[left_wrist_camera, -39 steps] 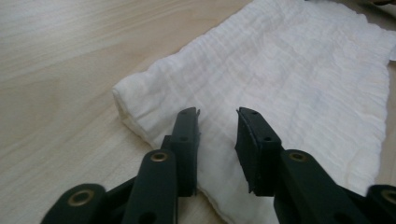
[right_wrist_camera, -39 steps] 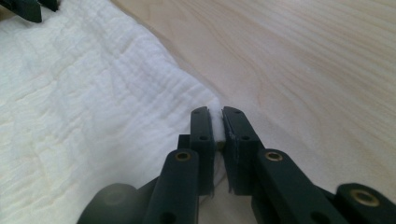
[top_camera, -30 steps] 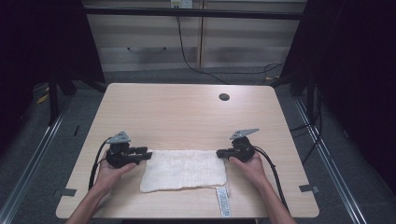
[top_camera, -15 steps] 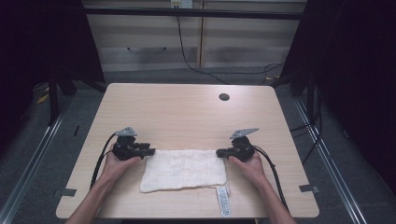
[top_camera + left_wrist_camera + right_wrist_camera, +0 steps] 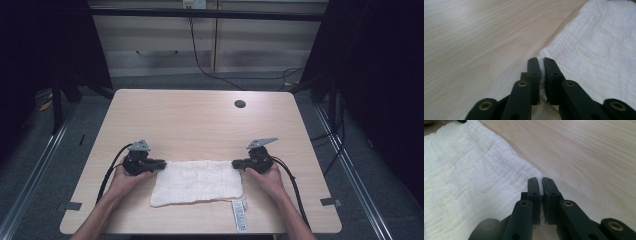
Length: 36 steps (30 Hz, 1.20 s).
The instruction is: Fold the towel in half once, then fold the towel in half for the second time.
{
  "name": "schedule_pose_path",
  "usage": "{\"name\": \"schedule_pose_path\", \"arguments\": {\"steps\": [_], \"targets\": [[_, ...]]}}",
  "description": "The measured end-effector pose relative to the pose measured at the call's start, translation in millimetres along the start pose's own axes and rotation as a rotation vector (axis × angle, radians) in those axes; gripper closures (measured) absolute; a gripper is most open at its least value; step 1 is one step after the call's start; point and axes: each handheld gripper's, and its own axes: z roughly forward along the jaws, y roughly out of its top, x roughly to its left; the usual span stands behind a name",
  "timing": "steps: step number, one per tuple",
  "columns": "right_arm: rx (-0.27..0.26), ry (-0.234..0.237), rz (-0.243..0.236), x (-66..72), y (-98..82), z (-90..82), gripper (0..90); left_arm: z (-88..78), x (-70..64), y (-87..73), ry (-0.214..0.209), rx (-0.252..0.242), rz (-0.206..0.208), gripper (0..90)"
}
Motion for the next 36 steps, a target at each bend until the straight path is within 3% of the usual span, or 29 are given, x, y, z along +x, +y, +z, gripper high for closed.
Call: {"name": "schedule_pose_path", "arguments": {"steps": [4,16,23,30,36], "targets": [[-0.006,0.002,0.011,-0.2,-0.3,-0.1,85.7,0.1,-1.3,0.3,0.011,0.0,-0.012,86.7],[-0.044,0.005,0.015,0.6,4.0,-6.9,85.8,-8.1,-1.9,0.9,-0.022,-0.056,-0.044,86.8],[-0.095,0.016,-0.026,4.4,13.5,-16.4,85.8,-22.9,-6.0,5.3,-0.012,-0.108,-0.044,86.8],[-0.118,0.009,-0.043,3.5,17.8,-27.8,85.9,-36.0,-10.2,13.2,-0.004,-0.197,-0.044,86.8],[-0.132,-0.007,-0.055,5.1,18.9,-40.4,85.8,-34.2,-11.4,13.8,-0.009,-0.195,-0.033,86.8]]}}
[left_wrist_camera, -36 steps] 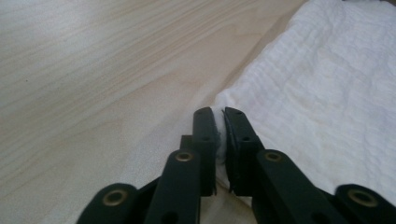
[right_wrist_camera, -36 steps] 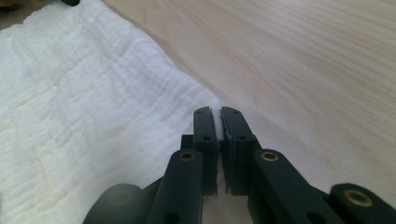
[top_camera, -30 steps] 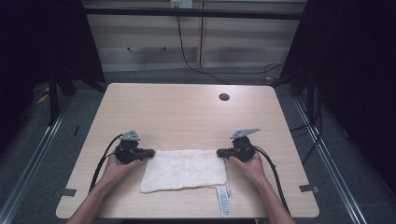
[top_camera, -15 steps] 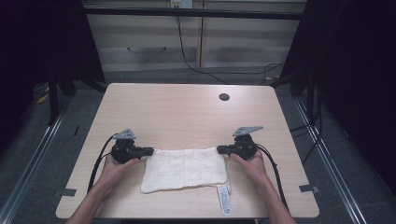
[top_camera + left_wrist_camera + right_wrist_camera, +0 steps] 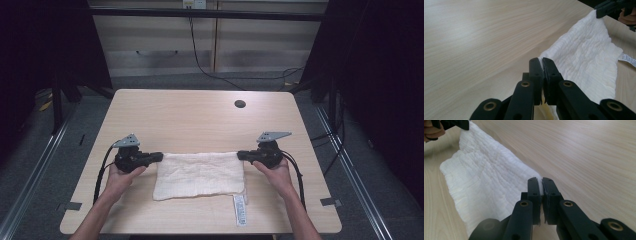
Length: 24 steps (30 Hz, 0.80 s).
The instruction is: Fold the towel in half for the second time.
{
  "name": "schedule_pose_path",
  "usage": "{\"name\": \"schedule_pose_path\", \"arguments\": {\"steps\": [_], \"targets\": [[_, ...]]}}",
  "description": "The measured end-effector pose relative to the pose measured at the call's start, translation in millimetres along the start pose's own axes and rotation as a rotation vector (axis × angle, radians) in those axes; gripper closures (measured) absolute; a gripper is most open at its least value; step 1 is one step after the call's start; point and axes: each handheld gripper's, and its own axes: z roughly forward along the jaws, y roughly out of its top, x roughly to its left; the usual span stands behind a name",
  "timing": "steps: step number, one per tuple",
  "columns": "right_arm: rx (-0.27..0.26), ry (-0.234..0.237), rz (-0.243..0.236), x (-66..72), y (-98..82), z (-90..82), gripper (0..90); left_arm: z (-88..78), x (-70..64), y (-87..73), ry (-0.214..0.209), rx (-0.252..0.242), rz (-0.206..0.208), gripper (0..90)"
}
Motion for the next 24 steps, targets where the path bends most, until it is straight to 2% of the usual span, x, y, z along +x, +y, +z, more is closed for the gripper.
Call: {"name": "schedule_pose_path", "arguments": {"steps": [6,9,12,14,17,20,24], "targets": [[-0.024,0.006,-0.036,11.6,4.7,-11.6,85.8,-7.8,-1.3,2.0,0.006,-0.021,0.003,86.8],[-0.026,0.006,-0.059,16.7,7.3,-15.7,85.9,-10.4,-4.8,4.6,-0.004,-0.047,-0.002,86.8],[-0.015,0.002,-0.065,14.1,11.9,-15.8,85.8,-10.5,-6.1,8.2,0.007,-0.056,0.003,86.8],[-0.021,-0.004,-0.048,10.0,13.1,-14.6,85.8,-10.0,-6.1,10.5,0.008,-0.072,-0.004,86.8],[-0.02,-0.006,-0.036,5.8,11.2,-11.0,85.8,-6.3,-4.2,9.8,0.011,-0.049,-0.002,86.8],[-0.019,0.002,-0.026,4.7,7.8,-7.8,85.8,-1.4,0.2,4.9,0.018,-0.026,-0.02,86.8],[-0.006,0.016,-0.051,13.6,6.1,-7.8,85.8,-0.4,2.3,2.2,0.029,-0.016,-0.023,86.8]]}}
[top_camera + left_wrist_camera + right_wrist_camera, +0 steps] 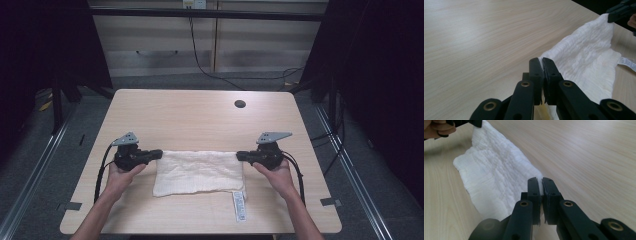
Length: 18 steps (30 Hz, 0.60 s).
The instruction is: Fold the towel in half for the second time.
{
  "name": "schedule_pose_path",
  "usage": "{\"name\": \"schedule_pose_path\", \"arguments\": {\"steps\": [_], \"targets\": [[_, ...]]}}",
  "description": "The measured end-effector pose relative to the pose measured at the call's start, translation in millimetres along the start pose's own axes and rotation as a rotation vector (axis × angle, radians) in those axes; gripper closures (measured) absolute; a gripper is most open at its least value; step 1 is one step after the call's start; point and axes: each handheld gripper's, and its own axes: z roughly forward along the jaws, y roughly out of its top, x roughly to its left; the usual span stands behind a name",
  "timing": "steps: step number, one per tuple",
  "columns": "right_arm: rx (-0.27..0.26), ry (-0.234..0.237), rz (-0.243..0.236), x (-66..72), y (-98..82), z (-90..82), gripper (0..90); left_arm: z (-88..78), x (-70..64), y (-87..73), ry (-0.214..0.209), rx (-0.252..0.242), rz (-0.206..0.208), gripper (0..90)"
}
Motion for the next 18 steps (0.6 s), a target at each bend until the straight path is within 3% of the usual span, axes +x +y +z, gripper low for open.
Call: {"name": "schedule_pose_path", "arguments": {"steps": [10,18], "targets": [[0.027,0.021,-0.029,18.4,-10.2,-7.1,85.6,1.8,-2.2,-2.0,0.016,0.009,-0.003,86.8],[0.03,0.058,-0.073,44.1,-19.1,-10.9,85.7,4.7,-3.5,-3.3,0.037,0.019,-0.01,87.0]]}}
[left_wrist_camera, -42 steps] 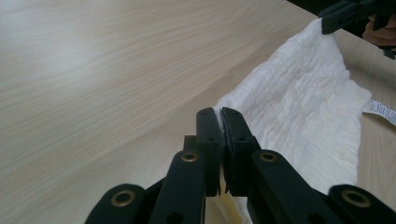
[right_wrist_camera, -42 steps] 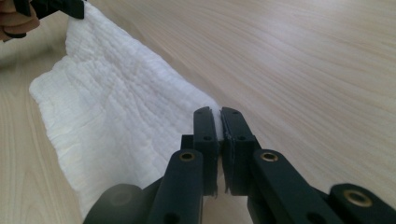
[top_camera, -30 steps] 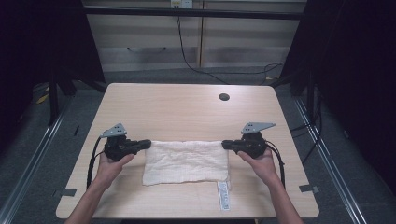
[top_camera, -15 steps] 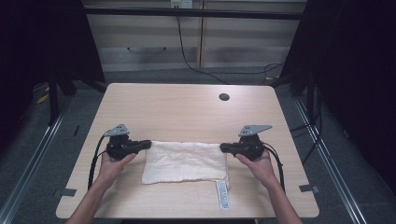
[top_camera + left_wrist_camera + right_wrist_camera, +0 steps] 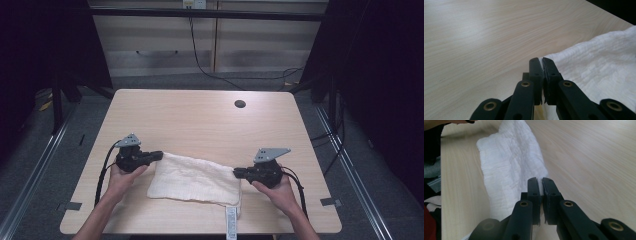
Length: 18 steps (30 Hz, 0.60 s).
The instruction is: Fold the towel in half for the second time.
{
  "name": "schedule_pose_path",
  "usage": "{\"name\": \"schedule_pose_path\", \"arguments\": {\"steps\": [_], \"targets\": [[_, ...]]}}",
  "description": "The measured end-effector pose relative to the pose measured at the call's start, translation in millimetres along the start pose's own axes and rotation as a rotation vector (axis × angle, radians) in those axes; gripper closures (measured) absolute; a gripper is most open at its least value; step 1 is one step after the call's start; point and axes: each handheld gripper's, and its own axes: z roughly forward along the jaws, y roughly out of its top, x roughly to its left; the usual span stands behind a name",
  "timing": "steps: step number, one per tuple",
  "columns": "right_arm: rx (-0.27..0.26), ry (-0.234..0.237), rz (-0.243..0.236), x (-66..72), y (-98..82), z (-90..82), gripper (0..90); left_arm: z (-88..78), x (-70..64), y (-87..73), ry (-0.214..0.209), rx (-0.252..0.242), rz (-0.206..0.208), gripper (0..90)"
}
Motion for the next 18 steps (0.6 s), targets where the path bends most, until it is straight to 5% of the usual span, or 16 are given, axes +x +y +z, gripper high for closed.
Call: {"name": "schedule_pose_path", "arguments": {"steps": [18], "targets": [[0.091,0.15,-0.047,45.3,-22.9,17.0,85.5,4.3,-1.2,-1.5,0.015,0.007,-0.005,87.1]]}}
